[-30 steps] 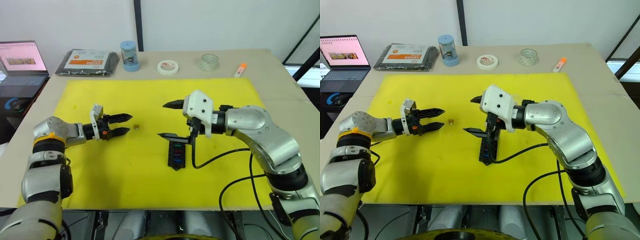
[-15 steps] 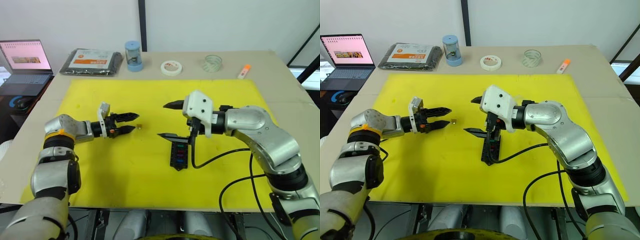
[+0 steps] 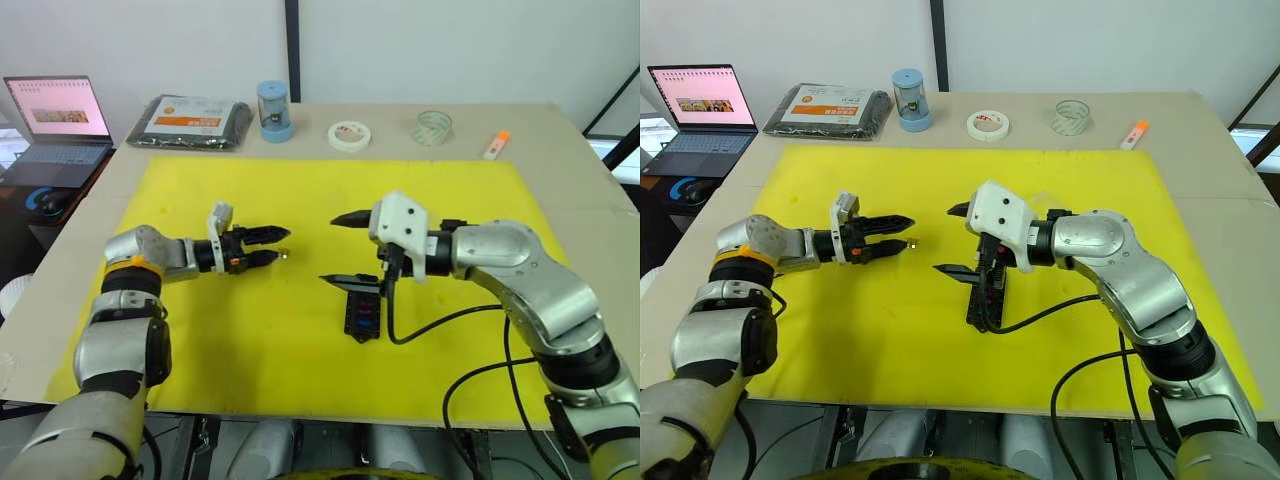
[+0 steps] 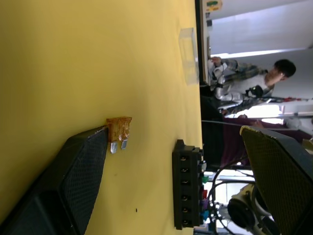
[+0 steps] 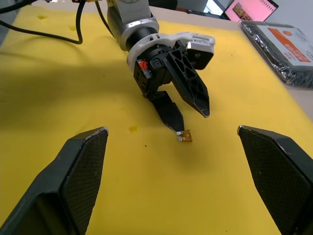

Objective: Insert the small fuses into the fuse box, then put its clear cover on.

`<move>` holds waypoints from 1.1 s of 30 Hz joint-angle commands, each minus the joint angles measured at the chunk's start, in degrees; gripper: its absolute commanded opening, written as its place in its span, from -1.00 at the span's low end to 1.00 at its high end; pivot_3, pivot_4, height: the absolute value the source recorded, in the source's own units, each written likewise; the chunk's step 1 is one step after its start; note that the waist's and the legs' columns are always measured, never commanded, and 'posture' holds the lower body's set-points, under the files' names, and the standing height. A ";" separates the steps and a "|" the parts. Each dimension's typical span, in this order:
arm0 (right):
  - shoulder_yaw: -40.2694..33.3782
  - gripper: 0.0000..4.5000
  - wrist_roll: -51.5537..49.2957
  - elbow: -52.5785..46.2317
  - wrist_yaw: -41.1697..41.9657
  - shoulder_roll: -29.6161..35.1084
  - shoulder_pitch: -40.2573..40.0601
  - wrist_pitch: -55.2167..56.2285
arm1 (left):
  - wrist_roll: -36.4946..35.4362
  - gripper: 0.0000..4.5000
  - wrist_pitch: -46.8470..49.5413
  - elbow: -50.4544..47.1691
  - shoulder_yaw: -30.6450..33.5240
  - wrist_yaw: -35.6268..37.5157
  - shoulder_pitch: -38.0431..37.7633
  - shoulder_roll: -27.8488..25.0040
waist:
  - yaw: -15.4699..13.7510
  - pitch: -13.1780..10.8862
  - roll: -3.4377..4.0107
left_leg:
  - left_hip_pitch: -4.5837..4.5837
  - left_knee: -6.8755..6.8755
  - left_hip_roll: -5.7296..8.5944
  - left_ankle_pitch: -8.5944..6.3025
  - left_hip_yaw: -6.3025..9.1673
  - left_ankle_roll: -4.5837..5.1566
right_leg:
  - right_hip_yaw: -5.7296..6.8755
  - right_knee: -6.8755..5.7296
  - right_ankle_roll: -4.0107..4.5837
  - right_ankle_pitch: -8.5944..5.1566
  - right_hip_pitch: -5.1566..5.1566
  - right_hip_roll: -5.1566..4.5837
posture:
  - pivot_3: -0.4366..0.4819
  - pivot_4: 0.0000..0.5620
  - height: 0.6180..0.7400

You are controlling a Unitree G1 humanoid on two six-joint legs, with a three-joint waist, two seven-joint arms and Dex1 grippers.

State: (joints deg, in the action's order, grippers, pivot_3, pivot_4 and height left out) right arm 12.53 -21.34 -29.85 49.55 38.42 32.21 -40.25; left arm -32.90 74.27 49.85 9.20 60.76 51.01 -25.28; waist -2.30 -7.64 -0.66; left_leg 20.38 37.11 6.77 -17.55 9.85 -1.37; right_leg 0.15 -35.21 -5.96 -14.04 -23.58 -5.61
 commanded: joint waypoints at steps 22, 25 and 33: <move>-3.27 1.00 -1.34 0.00 -0.46 0.57 0.39 0.10 | 1.76 -0.99 -2.03 -14.23 -4.80 2.46 -8.90 -1.45 | 1.89 0.07 0.11 | -0.09 -0.03 -0.16 0.00 -0.07 0.00 | -0.01 -0.03 -0.01 0.00 0.02 0.06 | -0.05 -0.47 1.00; -4.89 1.00 -2.75 0.84 -1.36 0.65 1.93 -3.73 | 2.57 -0.99 -10.85 -30.06 -9.49 7.22 -13.77 -5.48 | 2.31 0.03 0.09 | 0.01 -0.06 -0.18 0.00 -0.07 0.00 | -0.04 0.02 0.00 0.00 -0.07 0.01 | -0.05 -0.47 1.00; -0.17 1.00 -3.38 -0.02 2.21 4.67 6.42 -10.86 | 10.35 -0.99 -32.26 -55.77 -22.21 14.63 -18.48 -16.18 | 2.06 -0.03 0.13 | 0.06 -0.13 -0.30 0.00 -0.13 -0.03 | -0.13 0.11 0.08 0.04 -0.12 0.02 | -0.05 -0.47 1.00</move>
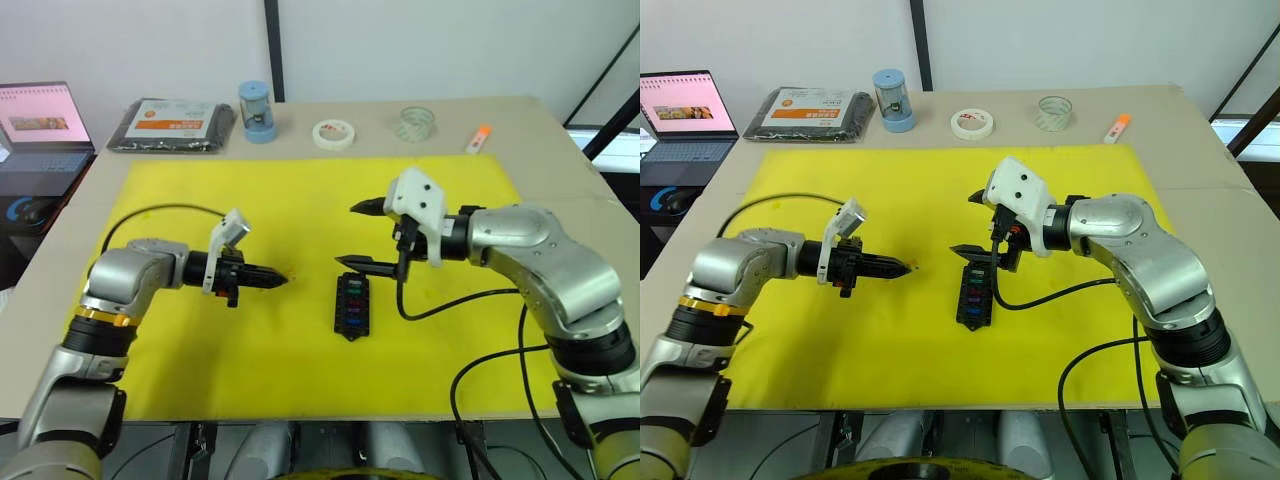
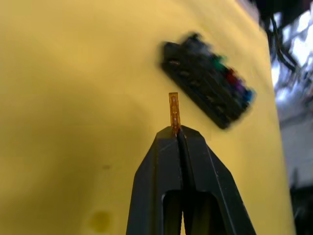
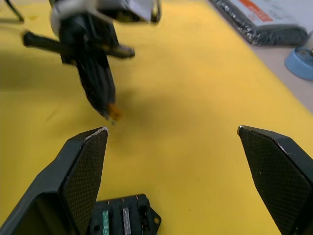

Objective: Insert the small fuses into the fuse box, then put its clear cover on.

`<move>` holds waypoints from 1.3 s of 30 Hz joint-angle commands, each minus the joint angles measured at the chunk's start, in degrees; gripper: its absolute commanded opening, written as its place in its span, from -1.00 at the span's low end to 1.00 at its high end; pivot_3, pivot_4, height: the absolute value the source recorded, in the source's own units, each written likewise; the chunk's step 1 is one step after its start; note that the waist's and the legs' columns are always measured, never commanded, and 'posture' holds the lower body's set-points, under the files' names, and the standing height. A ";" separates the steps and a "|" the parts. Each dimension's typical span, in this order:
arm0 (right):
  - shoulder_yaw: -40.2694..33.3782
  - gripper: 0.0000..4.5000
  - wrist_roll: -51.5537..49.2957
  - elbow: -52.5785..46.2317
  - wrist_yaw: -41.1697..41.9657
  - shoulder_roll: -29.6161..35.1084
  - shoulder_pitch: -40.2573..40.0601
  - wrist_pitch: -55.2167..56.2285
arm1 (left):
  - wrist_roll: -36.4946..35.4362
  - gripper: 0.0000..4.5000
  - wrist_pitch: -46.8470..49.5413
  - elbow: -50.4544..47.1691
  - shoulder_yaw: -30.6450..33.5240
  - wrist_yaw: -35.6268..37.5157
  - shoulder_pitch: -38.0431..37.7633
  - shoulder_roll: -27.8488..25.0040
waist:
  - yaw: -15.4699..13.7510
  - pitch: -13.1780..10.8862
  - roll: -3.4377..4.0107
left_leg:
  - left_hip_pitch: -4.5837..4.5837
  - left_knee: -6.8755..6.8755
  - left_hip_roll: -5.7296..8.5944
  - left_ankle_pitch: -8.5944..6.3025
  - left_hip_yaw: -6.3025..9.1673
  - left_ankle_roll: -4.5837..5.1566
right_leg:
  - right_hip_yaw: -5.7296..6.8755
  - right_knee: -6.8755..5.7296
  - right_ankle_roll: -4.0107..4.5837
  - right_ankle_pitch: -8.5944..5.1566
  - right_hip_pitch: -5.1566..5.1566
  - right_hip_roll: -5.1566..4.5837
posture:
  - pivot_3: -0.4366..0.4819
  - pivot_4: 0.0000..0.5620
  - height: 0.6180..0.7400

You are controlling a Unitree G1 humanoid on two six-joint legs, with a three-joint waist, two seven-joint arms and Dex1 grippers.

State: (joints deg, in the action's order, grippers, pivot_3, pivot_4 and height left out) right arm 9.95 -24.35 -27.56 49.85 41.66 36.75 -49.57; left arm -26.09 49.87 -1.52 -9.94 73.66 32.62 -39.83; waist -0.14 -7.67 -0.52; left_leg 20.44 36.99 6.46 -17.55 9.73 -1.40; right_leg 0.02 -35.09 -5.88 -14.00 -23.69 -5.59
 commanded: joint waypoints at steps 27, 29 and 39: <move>12.30 -0.25 4.12 -5.87 -2.64 -0.64 3.68 -5.24 | 10.33 -1.00 -25.30 -6.53 -5.43 -0.92 2.84 1.33 | -0.46 -0.01 -0.03 | 0.05 0.02 -0.01 -0.02 0.00 0.05 | 0.09 0.00 -0.01 0.00 -0.04 0.05 | -0.05 -0.47 1.00; 12.44 -0.25 4.31 -5.43 -2.43 -0.54 3.70 -5.04 | 9.68 -1.00 -24.68 -7.12 -5.06 -0.79 3.04 1.43 | -0.47 -0.01 -0.03 | 0.05 0.02 -0.01 -0.02 0.00 0.05 | 0.09 0.00 -0.01 0.00 -0.04 0.05 | -0.05 -0.47 1.00; 12.39 -0.25 4.41 -4.30 -2.15 -0.60 3.42 -4.43 | 8.74 -1.00 -25.09 -7.94 -5.33 -1.10 3.21 1.90 | -0.45 -0.01 -0.03 | 0.05 0.03 -0.01 -0.02 0.00 0.05 | 0.09 0.00 -0.01 0.00 -0.04 0.05 | -0.05 -0.47 1.00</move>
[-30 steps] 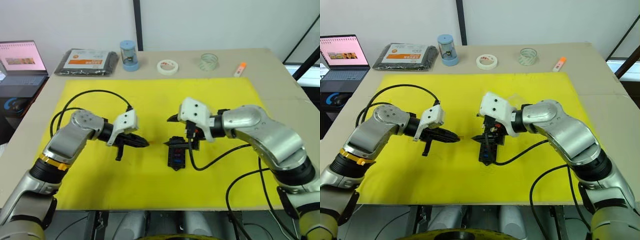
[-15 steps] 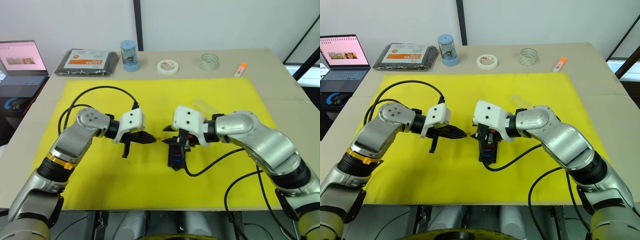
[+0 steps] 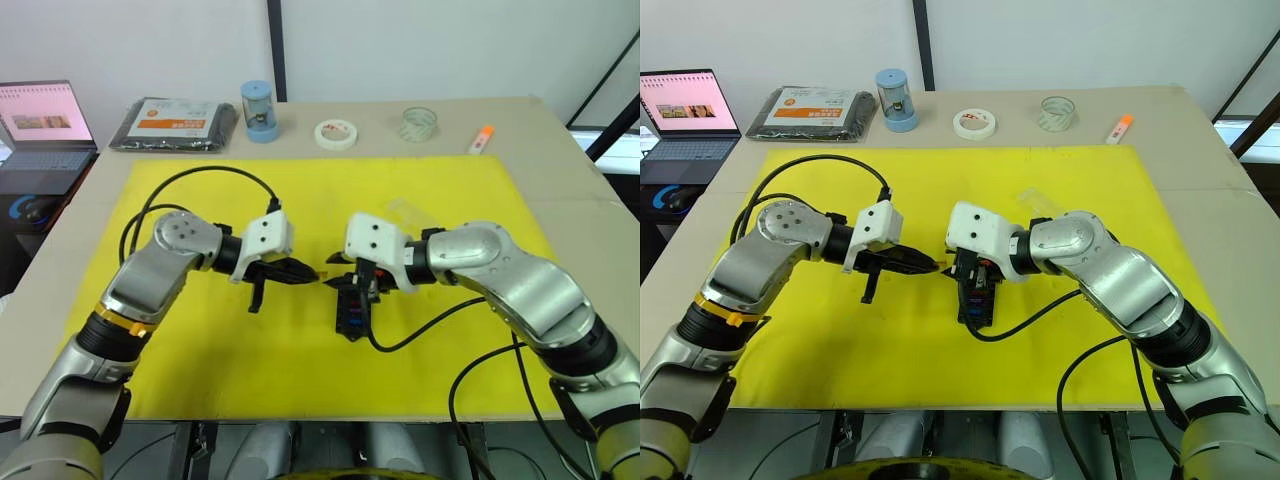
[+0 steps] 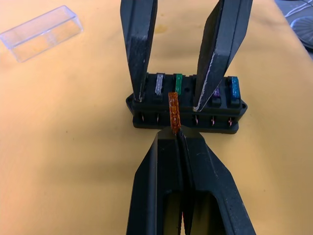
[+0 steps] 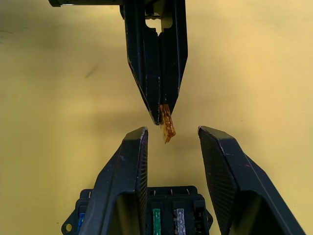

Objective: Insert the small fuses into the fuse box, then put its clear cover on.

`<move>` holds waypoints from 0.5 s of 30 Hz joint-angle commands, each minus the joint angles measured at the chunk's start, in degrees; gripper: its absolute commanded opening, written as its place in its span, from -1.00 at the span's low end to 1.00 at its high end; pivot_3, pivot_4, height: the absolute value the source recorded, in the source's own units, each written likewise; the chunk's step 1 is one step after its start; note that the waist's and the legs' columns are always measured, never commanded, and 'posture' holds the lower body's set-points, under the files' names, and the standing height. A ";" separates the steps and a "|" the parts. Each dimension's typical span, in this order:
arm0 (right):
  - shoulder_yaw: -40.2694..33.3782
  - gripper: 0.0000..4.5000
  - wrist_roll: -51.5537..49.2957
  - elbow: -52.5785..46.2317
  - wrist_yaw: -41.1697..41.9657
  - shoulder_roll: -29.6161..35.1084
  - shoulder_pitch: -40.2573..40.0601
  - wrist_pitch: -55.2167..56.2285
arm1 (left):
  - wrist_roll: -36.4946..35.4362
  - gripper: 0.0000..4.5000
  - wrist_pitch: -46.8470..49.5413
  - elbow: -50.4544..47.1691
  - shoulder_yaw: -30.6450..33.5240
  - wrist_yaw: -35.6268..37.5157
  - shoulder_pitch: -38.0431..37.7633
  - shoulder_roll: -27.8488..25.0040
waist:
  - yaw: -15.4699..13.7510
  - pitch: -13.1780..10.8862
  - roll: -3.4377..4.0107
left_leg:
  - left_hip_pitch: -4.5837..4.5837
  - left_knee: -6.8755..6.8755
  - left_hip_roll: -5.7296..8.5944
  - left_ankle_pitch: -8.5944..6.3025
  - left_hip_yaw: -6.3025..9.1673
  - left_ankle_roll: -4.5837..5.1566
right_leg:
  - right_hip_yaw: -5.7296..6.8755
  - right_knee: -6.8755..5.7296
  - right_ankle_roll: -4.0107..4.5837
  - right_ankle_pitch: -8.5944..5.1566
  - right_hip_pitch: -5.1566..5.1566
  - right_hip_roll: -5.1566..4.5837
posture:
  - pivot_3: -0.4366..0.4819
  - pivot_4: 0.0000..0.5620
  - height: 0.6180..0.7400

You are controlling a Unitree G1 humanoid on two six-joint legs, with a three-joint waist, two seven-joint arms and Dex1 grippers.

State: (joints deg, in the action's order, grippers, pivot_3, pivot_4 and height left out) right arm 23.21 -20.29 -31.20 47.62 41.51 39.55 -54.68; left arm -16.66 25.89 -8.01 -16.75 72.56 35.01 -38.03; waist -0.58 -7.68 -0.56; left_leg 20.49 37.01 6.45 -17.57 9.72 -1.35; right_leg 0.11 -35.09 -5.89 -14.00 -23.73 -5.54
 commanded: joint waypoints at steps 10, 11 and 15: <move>-1.92 -0.99 -1.19 -0.78 -0.01 -1.77 0.78 -0.27 | 0.78 -1.00 -5.04 0.53 0.28 0.81 0.08 0.00 | -0.01 0.00 0.00 | 0.00 0.00 0.00 0.00 0.00 0.00 | 0.00 0.00 0.00 0.00 0.00 0.00 | -0.05 -0.47 1.00; -2.06 -0.99 -1.39 -0.80 0.02 -1.85 0.89 -0.47 | 0.97 -1.00 -5.37 0.50 0.17 0.94 0.02 -0.10 | -0.01 0.00 0.00 | 0.00 0.00 0.00 0.00 0.00 0.00 | 0.00 0.00 0.00 0.00 0.00 0.00 | -0.05 -0.47 1.00; -2.21 -0.99 -1.68 -0.67 0.35 -1.87 1.19 -0.87 | 1.61 -1.00 -6.45 0.48 0.05 1.37 0.10 -0.18 | -0.02 0.00 0.00 | 0.00 0.00 0.00 0.00 0.00 0.00 | 0.00 0.00 0.00 0.00 0.00 0.00 | -0.05 -0.47 1.00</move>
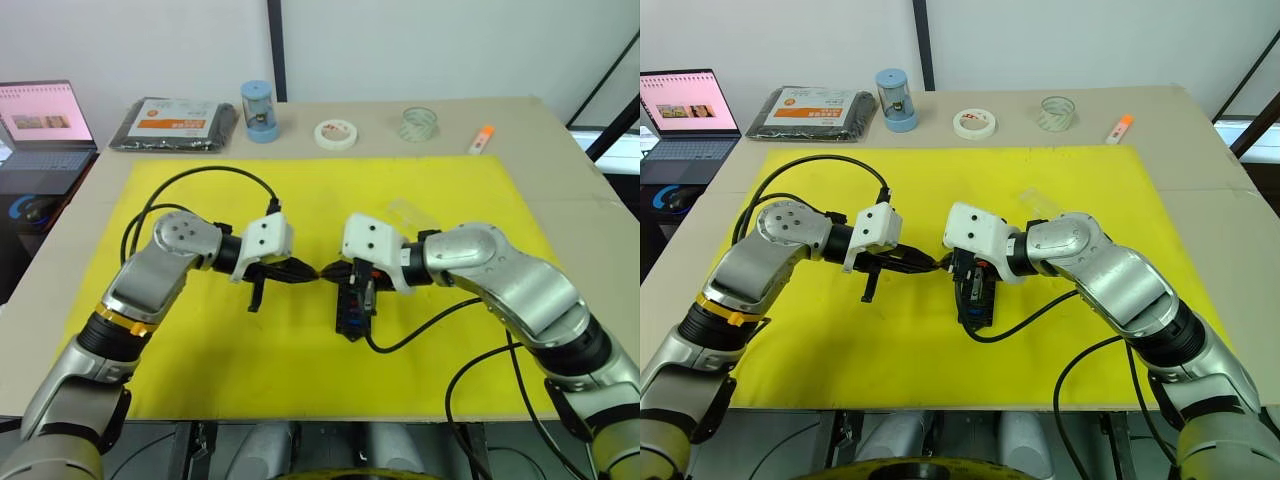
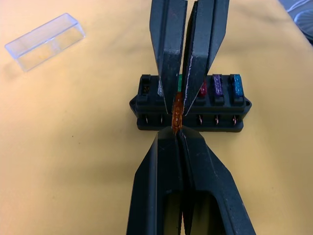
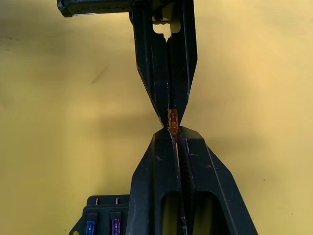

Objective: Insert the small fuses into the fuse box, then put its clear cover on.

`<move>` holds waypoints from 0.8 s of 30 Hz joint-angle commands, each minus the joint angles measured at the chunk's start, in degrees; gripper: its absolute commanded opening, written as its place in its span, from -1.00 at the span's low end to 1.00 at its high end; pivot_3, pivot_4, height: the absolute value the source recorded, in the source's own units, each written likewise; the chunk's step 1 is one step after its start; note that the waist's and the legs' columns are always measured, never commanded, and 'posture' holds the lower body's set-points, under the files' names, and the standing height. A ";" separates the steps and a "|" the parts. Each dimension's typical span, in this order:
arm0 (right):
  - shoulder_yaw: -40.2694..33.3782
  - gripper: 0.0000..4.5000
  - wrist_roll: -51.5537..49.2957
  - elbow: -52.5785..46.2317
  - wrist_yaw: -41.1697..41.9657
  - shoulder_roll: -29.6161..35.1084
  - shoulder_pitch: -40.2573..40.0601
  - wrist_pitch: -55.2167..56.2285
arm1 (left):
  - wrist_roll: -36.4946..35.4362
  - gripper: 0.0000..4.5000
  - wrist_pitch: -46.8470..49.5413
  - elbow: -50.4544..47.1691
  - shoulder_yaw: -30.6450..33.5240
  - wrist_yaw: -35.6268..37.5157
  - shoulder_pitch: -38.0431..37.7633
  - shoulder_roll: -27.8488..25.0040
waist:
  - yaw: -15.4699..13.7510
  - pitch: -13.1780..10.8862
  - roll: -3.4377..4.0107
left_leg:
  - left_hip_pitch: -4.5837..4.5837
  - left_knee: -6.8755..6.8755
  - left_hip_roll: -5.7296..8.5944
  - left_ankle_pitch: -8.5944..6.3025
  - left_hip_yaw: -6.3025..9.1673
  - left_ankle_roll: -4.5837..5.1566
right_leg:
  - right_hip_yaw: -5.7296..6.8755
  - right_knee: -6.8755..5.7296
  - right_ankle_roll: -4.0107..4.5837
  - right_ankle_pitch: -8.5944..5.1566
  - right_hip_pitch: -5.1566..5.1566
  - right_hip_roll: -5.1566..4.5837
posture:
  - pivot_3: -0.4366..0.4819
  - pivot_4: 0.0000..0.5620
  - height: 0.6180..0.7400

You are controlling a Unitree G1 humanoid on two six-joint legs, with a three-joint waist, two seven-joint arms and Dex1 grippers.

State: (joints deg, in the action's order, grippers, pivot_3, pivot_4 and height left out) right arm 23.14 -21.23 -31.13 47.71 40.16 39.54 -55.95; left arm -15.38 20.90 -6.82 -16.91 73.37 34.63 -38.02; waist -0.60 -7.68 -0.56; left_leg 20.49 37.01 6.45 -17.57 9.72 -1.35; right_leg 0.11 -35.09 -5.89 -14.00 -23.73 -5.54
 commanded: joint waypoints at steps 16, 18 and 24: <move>-6.35 -1.00 1.38 7.85 6.99 7.59 -1.51 8.80 | -4.14 0.88 -1.85 -1.44 4.92 -6.90 -4.44 7.70 | 0.04 0.00 -0.02 | -0.02 0.02 0.01 0.00 -0.02 0.00 | 0.01 0.02 -0.01 0.00 0.05 -0.01 | -0.05 -0.47 1.00; -6.26 -1.00 2.01 9.53 8.17 8.28 -2.59 10.98 | -4.14 0.99 -1.02 -2.53 4.72 -9.00 -5.35 8.90 | 0.01 0.00 -0.02 | -0.04 0.01 -0.02 0.00 -0.02 0.00 | 0.01 0.01 0.00 0.00 0.04 0.00 | -0.05 -0.47 1.00; -5.74 -1.00 2.95 12.01 9.69 7.79 -4.91 14.07 | -2.85 0.99 -1.36 -3.82 3.85 -12.32 -8.08 10.03 | 0.00 0.00 -0.02 | -0.04 0.02 -0.02 0.00 -0.04 0.00 | 0.00 0.01 0.00 0.00 0.05 0.00 | -0.05 -0.47 1.00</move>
State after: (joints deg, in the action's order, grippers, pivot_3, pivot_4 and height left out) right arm 18.76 -18.69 -18.71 56.95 48.22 34.22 -43.22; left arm -18.16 19.89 -8.68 -13.37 61.61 26.65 -27.90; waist -0.60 -7.68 -0.58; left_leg 20.44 37.03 6.43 -17.57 9.69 -1.35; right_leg 0.11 -35.09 -5.90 -14.00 -23.68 -5.55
